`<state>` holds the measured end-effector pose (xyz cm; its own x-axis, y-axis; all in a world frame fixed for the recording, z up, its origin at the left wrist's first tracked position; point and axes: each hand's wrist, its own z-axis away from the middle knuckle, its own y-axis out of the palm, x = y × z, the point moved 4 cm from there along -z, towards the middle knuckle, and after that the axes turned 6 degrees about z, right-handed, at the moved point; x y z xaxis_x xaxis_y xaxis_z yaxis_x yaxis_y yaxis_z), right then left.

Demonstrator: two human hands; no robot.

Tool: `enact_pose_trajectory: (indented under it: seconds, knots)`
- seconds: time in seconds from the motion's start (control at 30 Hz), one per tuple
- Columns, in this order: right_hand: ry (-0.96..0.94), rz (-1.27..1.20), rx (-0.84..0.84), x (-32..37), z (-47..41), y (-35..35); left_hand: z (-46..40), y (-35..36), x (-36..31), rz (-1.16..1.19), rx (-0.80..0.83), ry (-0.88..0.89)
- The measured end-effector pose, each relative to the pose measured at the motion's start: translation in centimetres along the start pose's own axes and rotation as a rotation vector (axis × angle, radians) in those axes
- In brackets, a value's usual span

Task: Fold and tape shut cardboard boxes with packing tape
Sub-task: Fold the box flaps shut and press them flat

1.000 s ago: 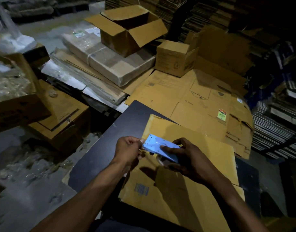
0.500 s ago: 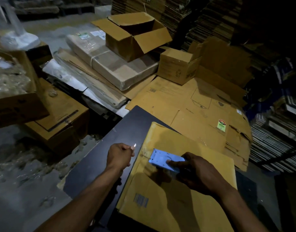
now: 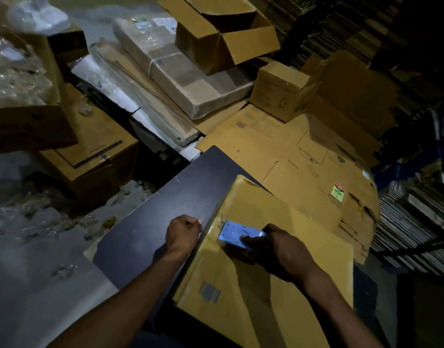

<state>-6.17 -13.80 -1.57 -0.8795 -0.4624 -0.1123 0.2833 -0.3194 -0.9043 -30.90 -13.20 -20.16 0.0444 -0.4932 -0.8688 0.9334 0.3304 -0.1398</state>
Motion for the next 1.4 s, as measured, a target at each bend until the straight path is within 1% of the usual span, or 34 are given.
enact_pose_trajectory:
  seconds: [0.1,0.2,0.27,0.3,0.33,0.4,0.43,0.47,0.5,0.53,0.6,0.63,0.67,0.7,0.73,0.77,0.8,0.83,0.87,0.93,1.03,1.1,1.2,1.27,1.33,1.4]
  knots:
    - [0.002,0.043,0.042,0.7,-0.9,-0.5,0.2,1.0,0.6,0.024,0.013,-0.046]
    - [0.031,0.073,0.085,1.1,-1.8,-1.3,0.6,1.2,0.2,-0.100,-0.039,-0.071]
    - [0.012,0.115,0.126,1.5,-2.2,-1.8,0.7,1.3,0.1,-0.102,-0.055,-0.057]
    - [-0.004,0.139,0.139,1.8,-2.3,-2.0,0.8,1.2,0.1,-0.109,-0.036,-0.059]
    - [-0.023,0.156,0.134,2.2,-2.4,-2.2,0.8,1.1,0.4,-0.135,-0.007,-0.090]
    - [-0.049,0.145,0.056,2.9,-2.7,-2.4,0.3,0.8,2.5,-0.217,0.068,-0.230]
    - [-0.053,0.121,0.014,3.0,-2.8,-2.3,-0.4,0.5,4.3,-0.234,0.092,-0.262]
    - [-0.054,0.094,-0.010,3.2,-2.9,-2.0,-0.8,0.2,5.9,-0.211,0.101,-0.242]
    - [-0.055,0.063,-0.022,3.2,-2.9,-1.7,-1.1,0.1,7.4,-0.151,0.088,-0.191]
    - [-0.060,0.036,-0.027,3.2,-2.9,-1.4,-0.8,-0.1,8.0,-0.084,0.067,-0.103]
    - [-0.089,0.003,-0.029,3.0,-2.9,-1.2,1.3,-0.6,5.1,0.073,0.086,0.105]
    - [-0.090,0.002,-0.025,2.7,-2.9,-1.2,2.4,-0.2,3.0,0.138,0.163,0.183]
    - [-0.087,0.012,-0.021,2.5,-2.9,-1.3,3.5,0.5,1.1,0.097,0.288,0.249]
    - [-0.080,0.035,-0.004,2.5,-2.8,-1.4,4.5,1.3,-0.5,-0.040,0.411,0.361]
    - [-0.073,0.066,0.020,2.4,-2.8,-1.4,5.5,2.0,-1.5,-0.262,0.487,0.520]
    - [-0.073,0.112,0.052,2.4,-2.9,-1.2,6.0,2.5,-1.3,-0.471,0.492,0.700]
    - [-0.080,0.172,0.099,2.4,-3.2,-1.0,6.3,2.6,-0.9,-0.625,0.449,0.843]
    - [-0.087,0.223,0.157,2.5,-3.4,-0.8,6.4,2.6,-0.4,-0.712,0.405,0.900]
    - [-0.092,0.246,0.205,2.5,-3.6,-0.7,6.5,2.6,-0.1,-0.753,0.372,0.913]
    - [-0.073,0.218,0.230,2.2,-3.7,-1.2,6.6,3.0,0.3,-0.695,0.369,0.880]
    - [0.000,0.074,0.180,0.8,-3.1,-2.0,6.8,3.0,0.1,-0.514,0.374,0.849]
    - [-0.027,0.070,0.130,0.4,-2.5,-1.8,6.8,2.8,-0.3,-0.438,0.378,0.865]
    - [-0.122,0.169,0.128,0.4,-2.6,-0.7,6.5,2.9,-0.8,-0.464,0.363,0.871]
    - [-0.143,0.235,0.123,0.9,-3.1,-0.4,6.1,2.9,-1.0,-0.521,0.347,0.902]
    - [-0.134,0.265,0.107,1.3,-3.4,-0.5,5.8,2.9,-0.9,-0.590,0.331,0.937]
    - [-0.077,0.230,0.102,1.5,-3.3,-0.6,5.6,2.7,-1.1,-0.610,0.333,0.953]
